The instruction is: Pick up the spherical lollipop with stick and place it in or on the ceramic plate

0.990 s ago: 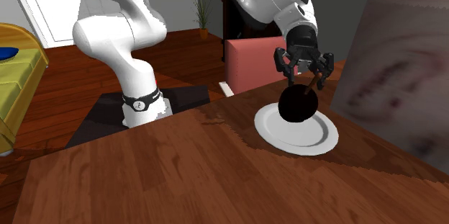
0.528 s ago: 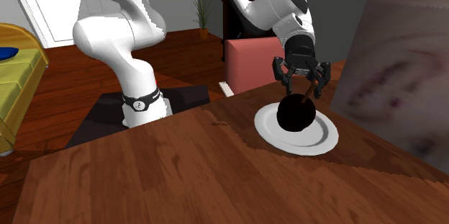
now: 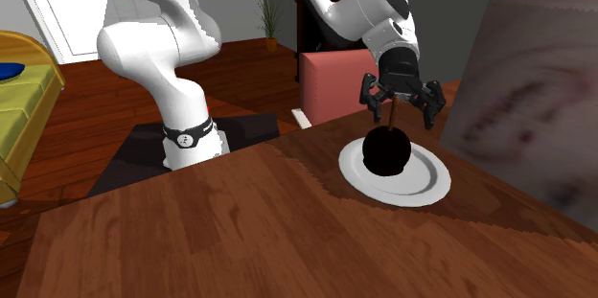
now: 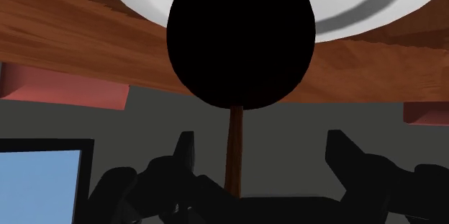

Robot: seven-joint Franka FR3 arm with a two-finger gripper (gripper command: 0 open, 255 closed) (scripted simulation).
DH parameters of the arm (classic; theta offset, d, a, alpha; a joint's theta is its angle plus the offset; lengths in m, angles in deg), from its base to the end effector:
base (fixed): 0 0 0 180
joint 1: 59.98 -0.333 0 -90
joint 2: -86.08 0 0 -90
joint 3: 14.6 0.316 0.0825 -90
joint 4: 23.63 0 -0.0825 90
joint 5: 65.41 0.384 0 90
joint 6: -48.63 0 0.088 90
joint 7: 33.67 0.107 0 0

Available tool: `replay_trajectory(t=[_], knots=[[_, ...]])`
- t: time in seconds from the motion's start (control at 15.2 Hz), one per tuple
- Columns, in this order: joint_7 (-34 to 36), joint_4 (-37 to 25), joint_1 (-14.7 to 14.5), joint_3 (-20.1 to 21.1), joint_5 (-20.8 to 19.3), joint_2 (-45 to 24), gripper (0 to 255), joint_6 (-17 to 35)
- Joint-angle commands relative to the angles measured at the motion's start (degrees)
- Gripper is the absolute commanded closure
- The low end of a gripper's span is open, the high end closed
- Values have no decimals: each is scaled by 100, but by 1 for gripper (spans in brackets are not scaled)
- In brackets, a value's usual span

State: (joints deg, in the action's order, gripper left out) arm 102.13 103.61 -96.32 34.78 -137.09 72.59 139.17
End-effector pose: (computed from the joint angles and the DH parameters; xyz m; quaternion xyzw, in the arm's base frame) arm 0.1412 0.4830 0.3079 0.8266 -0.1065 0.5414 0.1106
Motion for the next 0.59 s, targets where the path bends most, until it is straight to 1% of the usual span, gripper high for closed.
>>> replay_trajectory(t=[0.0,0.13,0.4,0.53], knots=[[0,3,2,0,1,0,0,6],[4,-9,-8,0,-2,-16,0,-7],[-38,-323,-375,246,366,-57,0,-529],[-39,-322,-374,246,367,-56,0,-528]])
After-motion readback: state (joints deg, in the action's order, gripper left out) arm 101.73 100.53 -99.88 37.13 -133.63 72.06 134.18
